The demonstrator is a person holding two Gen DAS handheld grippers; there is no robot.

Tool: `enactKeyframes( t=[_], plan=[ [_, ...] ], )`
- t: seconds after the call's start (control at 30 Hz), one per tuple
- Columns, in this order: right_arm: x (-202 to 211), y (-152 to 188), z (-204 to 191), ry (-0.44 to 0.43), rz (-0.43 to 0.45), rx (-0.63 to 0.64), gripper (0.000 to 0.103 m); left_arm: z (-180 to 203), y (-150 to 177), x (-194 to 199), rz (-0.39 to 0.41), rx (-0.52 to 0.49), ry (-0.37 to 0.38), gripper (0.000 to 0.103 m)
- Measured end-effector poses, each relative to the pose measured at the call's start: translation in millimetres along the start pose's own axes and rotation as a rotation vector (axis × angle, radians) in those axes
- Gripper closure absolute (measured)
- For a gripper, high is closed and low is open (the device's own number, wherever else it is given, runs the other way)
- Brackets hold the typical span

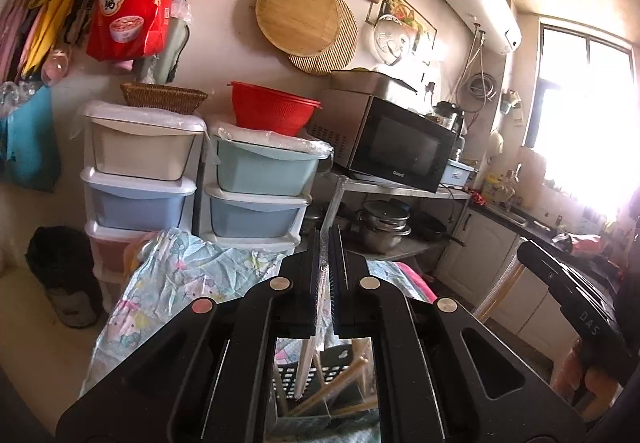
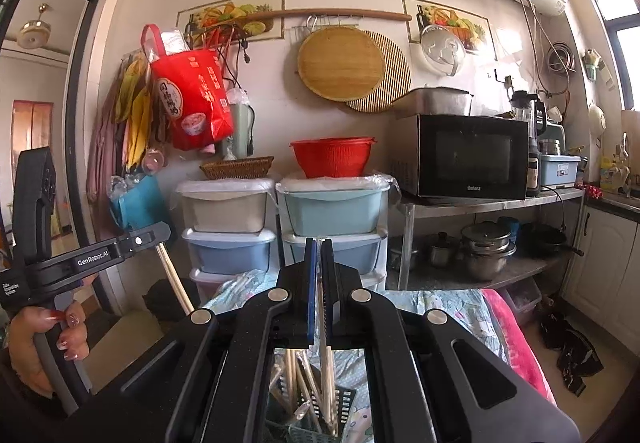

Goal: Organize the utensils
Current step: 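Lower both chopstick pairs into the caddy and open both grippers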

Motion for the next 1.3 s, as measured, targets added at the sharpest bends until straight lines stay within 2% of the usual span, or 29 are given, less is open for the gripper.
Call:
enactKeyframes(
  t=[0.43, 0.97, 1.0, 1.03, 1.07, 1.1, 1.13, 1.27, 1.3],
  plan=[
    [-44, 39, 12, 0.023, -0.105, -0.017, 0.100, -6, 45, -35, -0.080, -0.010, -0.007, 0.101],
    [-55, 71, 19, 0.023, -0.191, -0.046, 0.099, 0, 85, -57, -0.178, -0.022, 0.014, 0.100],
    [-56, 72, 20, 0.023, -0.197, -0.052, 0.099, 0, 87, -56, -0.184, -0.022, 0.016, 0.100],
    [-56, 73, 21, 0.023, -0.202, -0.056, 0.097, -1, 89, -57, -0.189, -0.022, 0.015, 0.094],
    [-55, 74, 22, 0.026, -0.205, -0.064, 0.090, -1, 90, -56, -0.194, -0.023, 0.015, 0.090],
    [-54, 74, 24, 0.028, -0.205, -0.067, 0.086, -1, 92, -55, -0.197, -0.022, 0.014, 0.081],
    [-53, 75, 25, 0.028, -0.207, -0.071, 0.081, -1, 93, -53, -0.200, -0.022, 0.013, 0.075],
    [-47, 76, 27, 0.029, -0.206, -0.077, 0.080, -3, 98, -48, -0.209, -0.021, 0.004, 0.073],
    [-46, 77, 27, 0.029, -0.207, -0.079, 0.080, -4, 99, -46, -0.210, -0.017, 0.004, 0.070]
  ],
)
Point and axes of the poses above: each gripper's, at about its wrist camera, not at the fingertips, and x roughly against the way its jaws point, z to its right, y to its underside, the point moved 1 cm from there along -x, roughly the way its jaws point, and after that the axes turned 7 degrees about -x, right-handed, at the moved point
